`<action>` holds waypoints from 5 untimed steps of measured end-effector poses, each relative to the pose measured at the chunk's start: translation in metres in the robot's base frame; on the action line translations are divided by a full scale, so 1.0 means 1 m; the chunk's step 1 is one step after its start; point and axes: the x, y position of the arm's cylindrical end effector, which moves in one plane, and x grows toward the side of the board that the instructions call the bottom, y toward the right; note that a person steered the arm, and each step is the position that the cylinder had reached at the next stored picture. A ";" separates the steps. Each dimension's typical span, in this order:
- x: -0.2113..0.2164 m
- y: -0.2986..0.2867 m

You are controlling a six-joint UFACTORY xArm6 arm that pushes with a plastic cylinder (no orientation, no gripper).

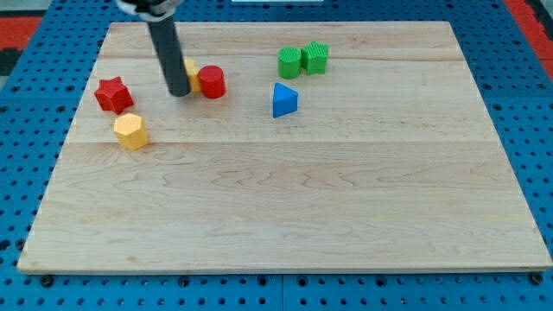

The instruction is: Push the yellow heart closer to the blue cube

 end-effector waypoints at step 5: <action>-0.074 0.019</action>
